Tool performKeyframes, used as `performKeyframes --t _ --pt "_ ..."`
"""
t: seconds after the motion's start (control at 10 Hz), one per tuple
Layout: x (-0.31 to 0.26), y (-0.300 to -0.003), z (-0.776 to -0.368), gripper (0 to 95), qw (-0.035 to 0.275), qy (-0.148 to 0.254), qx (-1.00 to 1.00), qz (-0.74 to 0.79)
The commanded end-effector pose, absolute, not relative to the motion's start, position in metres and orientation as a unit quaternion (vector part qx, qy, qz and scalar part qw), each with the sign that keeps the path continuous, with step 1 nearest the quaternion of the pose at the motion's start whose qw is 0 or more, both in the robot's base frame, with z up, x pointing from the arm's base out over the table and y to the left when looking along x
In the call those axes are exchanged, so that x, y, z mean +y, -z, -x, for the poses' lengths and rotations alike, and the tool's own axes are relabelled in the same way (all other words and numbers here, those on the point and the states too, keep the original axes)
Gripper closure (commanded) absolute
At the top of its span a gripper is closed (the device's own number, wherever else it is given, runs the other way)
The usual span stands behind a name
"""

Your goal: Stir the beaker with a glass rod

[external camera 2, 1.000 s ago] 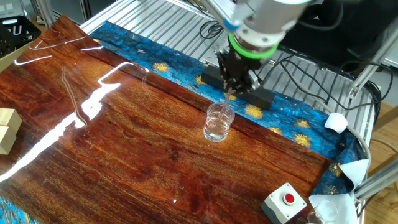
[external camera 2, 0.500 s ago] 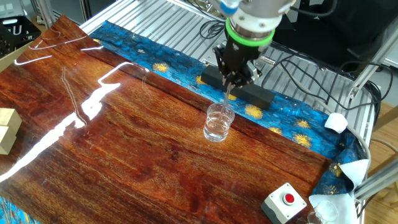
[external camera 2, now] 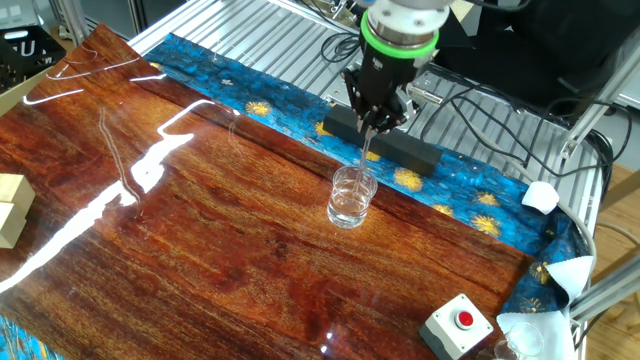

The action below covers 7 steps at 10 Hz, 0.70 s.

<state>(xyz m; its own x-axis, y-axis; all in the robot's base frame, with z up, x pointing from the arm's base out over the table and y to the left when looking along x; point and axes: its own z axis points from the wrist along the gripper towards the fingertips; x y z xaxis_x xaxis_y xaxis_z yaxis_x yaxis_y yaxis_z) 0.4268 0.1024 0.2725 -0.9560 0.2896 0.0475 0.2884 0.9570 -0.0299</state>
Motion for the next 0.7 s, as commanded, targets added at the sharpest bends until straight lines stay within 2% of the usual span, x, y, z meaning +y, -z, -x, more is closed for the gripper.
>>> performKeyframes --t 0.1,0.7 --pt "0.1015 -0.2729 -0.4252 95.0 0.013 -0.008 -0.989 0.146" --pt "0.1036 -0.2721 -0.4234 95.0 0.022 0.015 -0.984 0.174"
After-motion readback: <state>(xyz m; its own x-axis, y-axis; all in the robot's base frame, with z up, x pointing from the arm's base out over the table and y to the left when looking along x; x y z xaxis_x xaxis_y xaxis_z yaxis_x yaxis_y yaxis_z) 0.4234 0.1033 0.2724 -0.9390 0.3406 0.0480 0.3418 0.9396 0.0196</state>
